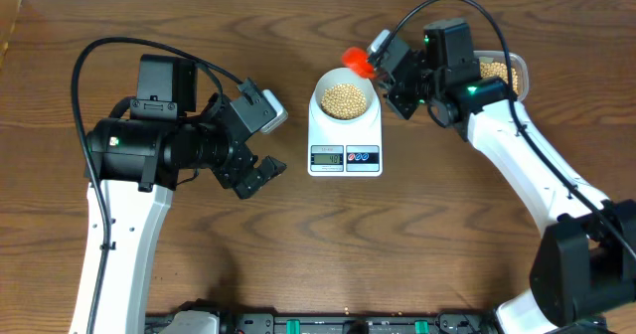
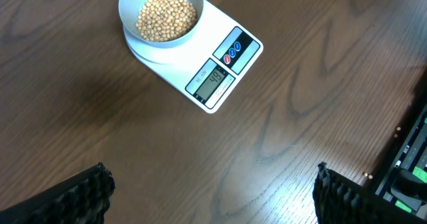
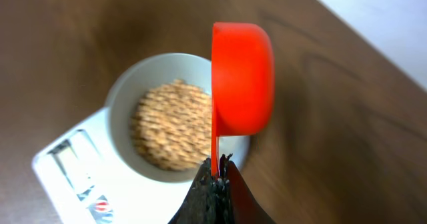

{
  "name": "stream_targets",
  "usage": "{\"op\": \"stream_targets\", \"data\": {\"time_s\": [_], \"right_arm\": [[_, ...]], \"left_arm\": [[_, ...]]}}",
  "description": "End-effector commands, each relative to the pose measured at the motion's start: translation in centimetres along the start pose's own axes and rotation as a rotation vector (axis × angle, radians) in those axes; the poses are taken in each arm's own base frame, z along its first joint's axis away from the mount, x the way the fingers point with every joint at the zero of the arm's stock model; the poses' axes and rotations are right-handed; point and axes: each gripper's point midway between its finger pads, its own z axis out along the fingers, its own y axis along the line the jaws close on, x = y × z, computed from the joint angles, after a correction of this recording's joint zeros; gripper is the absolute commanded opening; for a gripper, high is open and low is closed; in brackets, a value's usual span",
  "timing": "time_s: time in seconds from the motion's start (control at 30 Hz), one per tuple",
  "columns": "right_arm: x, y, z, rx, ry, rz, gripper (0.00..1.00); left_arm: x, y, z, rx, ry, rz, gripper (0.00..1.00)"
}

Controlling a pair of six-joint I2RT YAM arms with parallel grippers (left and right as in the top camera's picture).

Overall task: Scoop item into bowl and weigh 50g on scale
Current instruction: 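Move the scoop right back into the soybean tub and scoop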

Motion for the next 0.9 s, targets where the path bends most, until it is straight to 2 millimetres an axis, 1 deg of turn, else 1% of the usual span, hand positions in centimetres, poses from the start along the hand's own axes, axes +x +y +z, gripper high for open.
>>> {"op": "stream_targets", "data": {"time_s": [0.0,0.1,0.13,0.17,0.2,0.27,0.43,0.53,0.6,0.7,0.87], "right_arm": [[-0.8,-4.5,-4.1,0.221,0.001,-0.012,0.01],[-0.4,-7.1,-6.9,0.336,0.015,0.013,0.01],[0.3,-8.3,-8.0,0.38,0.034,0.032,0.01],[0.8,-8.9,-8.5,0.399,0.049,0.044,0.01],[1.8,-9.8,-9.0,0.424,0.073,0.074,0.01],[5.0,-11.6,-9.6,0.454,0.136,0.188,0.01],[9.9,-14.0,-10.0,0.488,0.203,0.428,0.01],[12.1,-14.7,-9.9,0.491,0.247,0.473,0.01],[13.2,-14.9,-9.7,0.487,0.273,0.492,0.01],[14.9,-14.9,-8.8,0.47,0.316,0.514,0.01],[16.7,-14.8,-7.2,0.446,0.359,0.533,0.01]], "left_arm": [[-0.7,0.1,-0.6,-0.005,-0.022,-0.003,0.98],[-0.6,0.1,-0.6,-0.005,-0.022,-0.004,0.98],[-0.6,0.1,-0.6,-0.005,-0.022,-0.004,0.98],[-0.7,0.1,-0.6,-0.005,-0.022,-0.004,0.98],[-0.6,0.1,-0.6,-0.005,-0.022,-0.004,0.98],[-0.6,0.1,-0.6,-0.005,-0.022,-0.004,0.98],[-0.7,0.1,-0.6,-0.005,-0.022,-0.004,0.98],[-0.6,0.1,-0.6,-0.005,-0.022,-0.003,0.98],[-0.6,0.1,-0.6,-0.005,-0.021,-0.004,0.98],[-0.6,0.1,-0.6,-0.005,-0.022,-0.003,0.98],[-0.7,0.1,-0.6,-0.005,-0.022,-0.004,0.98]]}}
